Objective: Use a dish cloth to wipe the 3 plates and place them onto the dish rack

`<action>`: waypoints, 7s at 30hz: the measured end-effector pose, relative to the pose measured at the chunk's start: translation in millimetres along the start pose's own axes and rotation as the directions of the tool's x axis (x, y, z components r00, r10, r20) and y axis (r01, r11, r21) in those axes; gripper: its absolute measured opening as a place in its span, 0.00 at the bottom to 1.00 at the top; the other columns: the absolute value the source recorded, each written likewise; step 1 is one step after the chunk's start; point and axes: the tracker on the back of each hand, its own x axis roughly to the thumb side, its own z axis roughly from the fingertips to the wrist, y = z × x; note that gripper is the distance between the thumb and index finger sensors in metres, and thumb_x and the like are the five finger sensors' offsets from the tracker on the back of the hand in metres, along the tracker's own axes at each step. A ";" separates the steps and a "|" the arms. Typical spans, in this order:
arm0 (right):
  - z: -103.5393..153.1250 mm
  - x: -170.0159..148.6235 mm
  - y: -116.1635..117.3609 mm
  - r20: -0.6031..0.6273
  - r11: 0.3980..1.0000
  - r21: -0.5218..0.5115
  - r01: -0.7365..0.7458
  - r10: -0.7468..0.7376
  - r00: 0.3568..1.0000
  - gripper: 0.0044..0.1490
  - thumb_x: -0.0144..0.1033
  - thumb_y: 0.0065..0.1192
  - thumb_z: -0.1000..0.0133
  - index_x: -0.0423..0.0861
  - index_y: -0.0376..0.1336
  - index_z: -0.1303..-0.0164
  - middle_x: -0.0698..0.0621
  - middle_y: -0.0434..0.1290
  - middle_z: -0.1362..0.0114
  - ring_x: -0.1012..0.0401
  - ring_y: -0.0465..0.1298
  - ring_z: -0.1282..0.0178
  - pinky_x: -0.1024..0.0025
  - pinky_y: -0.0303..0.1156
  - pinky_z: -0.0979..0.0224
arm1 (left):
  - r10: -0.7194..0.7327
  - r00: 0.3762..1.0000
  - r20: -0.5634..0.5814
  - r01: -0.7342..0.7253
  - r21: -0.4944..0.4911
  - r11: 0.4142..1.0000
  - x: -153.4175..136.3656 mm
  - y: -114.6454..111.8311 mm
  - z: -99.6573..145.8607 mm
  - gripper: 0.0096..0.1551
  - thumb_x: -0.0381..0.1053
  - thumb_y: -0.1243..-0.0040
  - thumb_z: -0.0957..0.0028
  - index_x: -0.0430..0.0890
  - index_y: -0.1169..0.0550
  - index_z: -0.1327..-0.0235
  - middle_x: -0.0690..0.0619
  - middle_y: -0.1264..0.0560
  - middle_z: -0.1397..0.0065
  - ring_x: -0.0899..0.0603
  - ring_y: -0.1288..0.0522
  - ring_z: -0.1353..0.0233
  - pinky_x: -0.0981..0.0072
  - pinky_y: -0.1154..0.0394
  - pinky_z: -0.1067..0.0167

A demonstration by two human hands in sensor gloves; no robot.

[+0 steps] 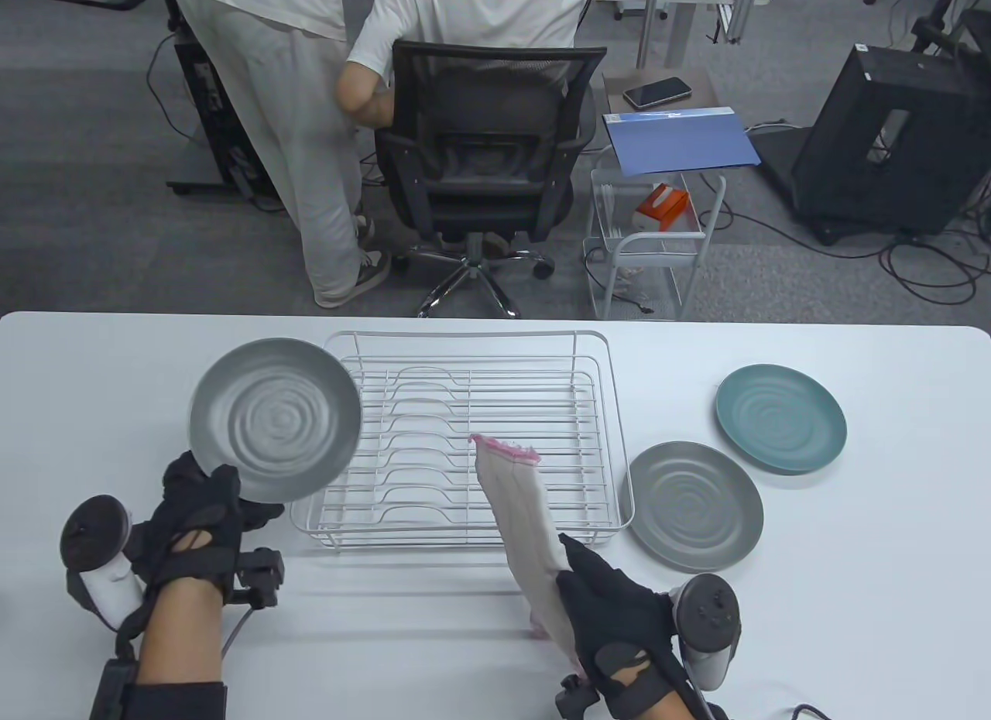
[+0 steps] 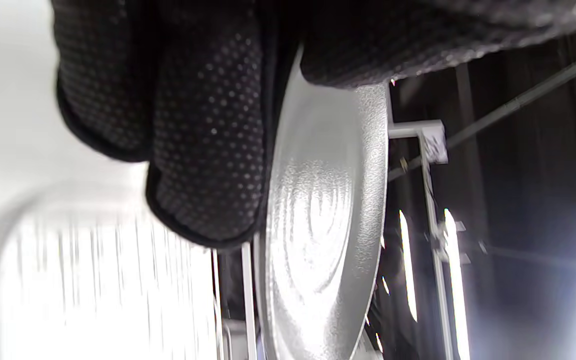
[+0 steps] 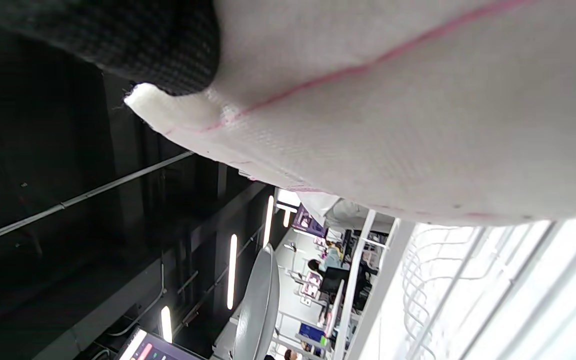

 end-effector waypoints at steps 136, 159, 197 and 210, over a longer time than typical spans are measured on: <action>-4.3 -14.0 61.1 0.070 0.782 0.532 -0.325 0.343 0.937 0.31 0.43 0.59 0.45 0.35 0.64 0.40 0.45 0.52 0.23 0.48 0.45 0.24 0.45 0.45 0.28 | -0.081 0.903 0.422 0.288 -0.452 0.844 -16.5 -136.5 93.4 0.44 0.42 0.41 0.43 0.47 0.53 0.23 0.36 0.34 0.22 0.30 0.11 0.48 0.37 0.22 0.44; 2.5 8.0 37.2 0.145 0.923 0.056 -0.380 0.369 0.918 0.33 0.41 0.60 0.47 0.33 0.62 0.40 0.42 0.49 0.24 0.44 0.42 0.27 0.42 0.44 0.29 | -0.121 0.894 0.431 0.404 -0.660 0.633 -29.1 -179.2 109.9 0.45 0.43 0.42 0.42 0.45 0.56 0.23 0.36 0.35 0.22 0.33 0.10 0.48 0.40 0.20 0.44; 1.9 7.8 -17.1 -0.015 0.983 -0.144 -0.112 0.111 0.994 0.32 0.40 0.60 0.47 0.30 0.65 0.43 0.33 0.57 0.27 0.36 0.51 0.28 0.37 0.49 0.31 | -0.517 0.765 0.383 0.496 0.161 0.853 36.9 -71.3 22.1 0.27 0.46 0.37 0.41 0.61 0.29 0.29 0.44 0.19 0.32 0.32 0.10 0.46 0.39 0.21 0.42; 1.4 7.2 -15.8 -0.028 0.987 -0.111 -0.116 0.114 0.993 0.32 0.40 0.60 0.47 0.29 0.65 0.44 0.32 0.57 0.27 0.35 0.51 0.28 0.36 0.49 0.31 | -0.782 0.576 0.236 0.753 0.218 0.621 54.3 -105.0 -51.0 0.24 0.49 0.39 0.38 0.66 0.29 0.30 0.51 0.21 0.27 0.34 0.14 0.37 0.40 0.25 0.34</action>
